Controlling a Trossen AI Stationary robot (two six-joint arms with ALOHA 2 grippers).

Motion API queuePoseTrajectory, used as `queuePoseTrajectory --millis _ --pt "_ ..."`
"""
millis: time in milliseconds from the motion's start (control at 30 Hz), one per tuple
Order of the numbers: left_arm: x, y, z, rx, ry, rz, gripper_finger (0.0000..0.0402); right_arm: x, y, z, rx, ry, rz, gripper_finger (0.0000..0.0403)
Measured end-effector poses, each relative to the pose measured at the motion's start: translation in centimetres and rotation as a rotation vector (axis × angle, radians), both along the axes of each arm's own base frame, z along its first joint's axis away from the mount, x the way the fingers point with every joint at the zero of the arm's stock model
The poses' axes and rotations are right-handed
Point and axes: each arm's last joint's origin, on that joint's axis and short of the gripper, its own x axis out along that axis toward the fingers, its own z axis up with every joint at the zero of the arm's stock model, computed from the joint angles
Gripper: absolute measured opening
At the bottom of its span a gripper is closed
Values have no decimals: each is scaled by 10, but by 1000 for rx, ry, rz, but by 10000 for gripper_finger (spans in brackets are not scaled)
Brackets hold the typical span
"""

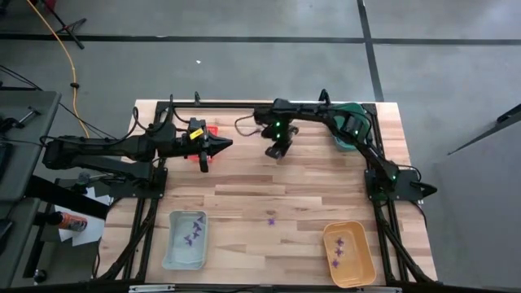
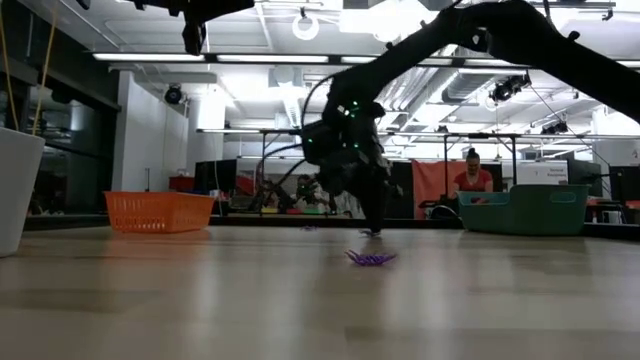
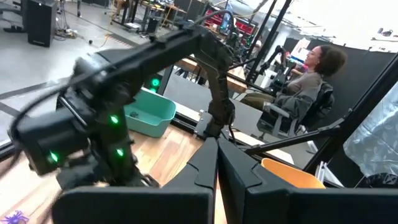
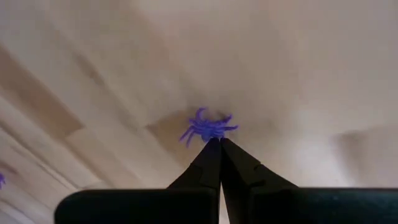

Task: Sort Halloween decoration
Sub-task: Put the violet spider toy into the yellow bin

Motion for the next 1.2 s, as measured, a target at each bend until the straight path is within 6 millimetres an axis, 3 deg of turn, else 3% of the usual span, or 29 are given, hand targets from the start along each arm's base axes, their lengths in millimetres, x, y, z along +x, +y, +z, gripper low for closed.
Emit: queuePoseTrajectory --millis 333,600,733,1000,1100,1200 --pt "0 0 0 -13 -2 0 0 26 73 0 25 -29 175 0" --pt "0 -1 -1 -38 2 -4 0 29 125 14 54 -56 315 0" --pt "0 -3 -2 -42 15 -13 0 6 130 28 24 -127 279 0" --pt "0 -3 -3 -10 23 -16 0 -84 148 46 -45 -344 144 0" --pt "0 -2 -3 -10 23 -13 0 -99 156 54 -67 -526 140 0" --pt "0 -2 -2 -9 23 -12 0 -99 158 62 -98 -696 129 0"
